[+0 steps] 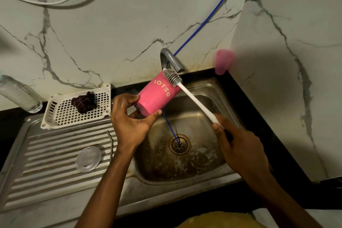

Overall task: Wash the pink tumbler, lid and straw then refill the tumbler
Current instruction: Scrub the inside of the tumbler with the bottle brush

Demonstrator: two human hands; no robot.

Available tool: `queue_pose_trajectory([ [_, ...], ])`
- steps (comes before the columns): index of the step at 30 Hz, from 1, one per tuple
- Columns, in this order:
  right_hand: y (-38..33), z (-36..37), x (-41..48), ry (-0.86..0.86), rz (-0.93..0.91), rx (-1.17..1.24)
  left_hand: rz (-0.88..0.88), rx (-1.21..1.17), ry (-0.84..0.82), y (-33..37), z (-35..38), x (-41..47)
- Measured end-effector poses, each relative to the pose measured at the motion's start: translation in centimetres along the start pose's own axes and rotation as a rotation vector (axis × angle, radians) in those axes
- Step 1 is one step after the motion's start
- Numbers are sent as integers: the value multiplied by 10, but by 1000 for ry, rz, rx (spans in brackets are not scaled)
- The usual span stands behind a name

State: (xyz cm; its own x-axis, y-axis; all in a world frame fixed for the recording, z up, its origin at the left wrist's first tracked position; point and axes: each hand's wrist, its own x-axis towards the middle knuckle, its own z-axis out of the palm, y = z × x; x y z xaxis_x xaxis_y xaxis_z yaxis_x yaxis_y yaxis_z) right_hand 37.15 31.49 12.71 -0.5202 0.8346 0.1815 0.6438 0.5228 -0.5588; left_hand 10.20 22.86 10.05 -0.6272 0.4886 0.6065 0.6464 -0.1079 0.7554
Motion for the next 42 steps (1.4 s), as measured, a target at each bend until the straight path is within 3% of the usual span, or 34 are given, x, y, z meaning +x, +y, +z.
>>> queue_pose_trajectory([
  [7,2,5,-2,-8,29,72,-54,-7,-4,-6,3,-5],
  [15,0,6,-22,-152,-152,30,-104,21,91,-13,-3,-1],
  [19,2,2,-17,-87,-189,2,-119,20,107,-10,-3,-2],
  [23,5,-4,-5,17,-95,37,-139,-25,81,-3,-2,-2],
  [28,-4,1,-7,19,-128,93,-197,-56,69,2,5,-2],
  [33,-2,10,-20,-132,-207,62,-194,-47,74,-3,0,-1],
  [36,1,8,-19,-136,-231,10,-220,-51,70,-5,-3,-3],
  [42,12,-8,1,11,-57,19,-197,-34,57,4,0,0],
])
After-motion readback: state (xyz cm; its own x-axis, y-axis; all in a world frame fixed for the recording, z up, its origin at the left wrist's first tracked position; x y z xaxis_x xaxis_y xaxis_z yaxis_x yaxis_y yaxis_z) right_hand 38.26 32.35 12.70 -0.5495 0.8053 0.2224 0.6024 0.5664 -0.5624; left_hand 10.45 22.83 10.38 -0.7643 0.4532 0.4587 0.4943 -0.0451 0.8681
